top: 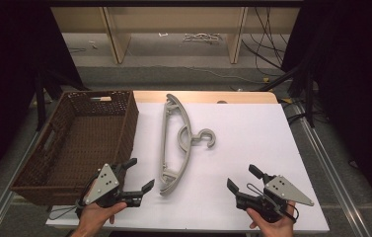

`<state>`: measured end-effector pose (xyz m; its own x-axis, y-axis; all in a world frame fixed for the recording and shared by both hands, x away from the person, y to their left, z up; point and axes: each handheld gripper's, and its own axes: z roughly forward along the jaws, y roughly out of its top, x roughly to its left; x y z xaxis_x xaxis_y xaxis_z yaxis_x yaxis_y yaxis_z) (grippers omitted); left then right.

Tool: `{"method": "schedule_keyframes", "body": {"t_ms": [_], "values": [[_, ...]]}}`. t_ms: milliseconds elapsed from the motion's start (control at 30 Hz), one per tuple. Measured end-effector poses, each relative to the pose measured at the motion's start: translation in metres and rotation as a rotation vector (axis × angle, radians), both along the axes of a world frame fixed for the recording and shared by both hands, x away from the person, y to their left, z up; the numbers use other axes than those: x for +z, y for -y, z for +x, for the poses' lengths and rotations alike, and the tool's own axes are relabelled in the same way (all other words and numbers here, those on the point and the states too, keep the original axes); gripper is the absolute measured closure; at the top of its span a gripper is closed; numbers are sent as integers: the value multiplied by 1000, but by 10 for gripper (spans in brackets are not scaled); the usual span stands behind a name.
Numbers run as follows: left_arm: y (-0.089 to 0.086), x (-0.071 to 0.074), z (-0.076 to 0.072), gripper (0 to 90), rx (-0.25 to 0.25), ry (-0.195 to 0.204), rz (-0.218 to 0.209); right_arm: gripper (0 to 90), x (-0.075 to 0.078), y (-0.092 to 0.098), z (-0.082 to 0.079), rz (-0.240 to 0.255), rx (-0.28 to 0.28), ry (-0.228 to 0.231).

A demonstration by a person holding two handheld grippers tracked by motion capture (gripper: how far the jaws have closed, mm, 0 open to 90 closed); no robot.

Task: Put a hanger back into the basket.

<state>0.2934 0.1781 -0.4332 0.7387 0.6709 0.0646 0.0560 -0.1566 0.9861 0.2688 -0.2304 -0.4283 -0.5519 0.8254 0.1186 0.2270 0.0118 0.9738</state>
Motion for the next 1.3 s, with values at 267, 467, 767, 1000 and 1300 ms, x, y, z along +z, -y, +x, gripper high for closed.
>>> {"method": "schedule_keyframes", "body": {"t_ms": [267, 467, 767, 1000, 1300], "values": [[0, 0, 0, 163, -6, -36, -10, 160, 0, 0, -1, -23, 4, -20], [7, 1, -3, 164, -19, -25, 17, 162, -1, 0, 1, -20, 6, -16], [30, 3, -7, 164, -91, -39, 46, 162, -2, 0, 0, -29, 7, -36], [46, 13, 19, 167, -68, -88, 37, 165, -1, 0, 0, -43, 10, -35], [84, 17, 59, 182, -50, -138, 224, 166, -3, 4, 1, -36, 5, -55]]}}
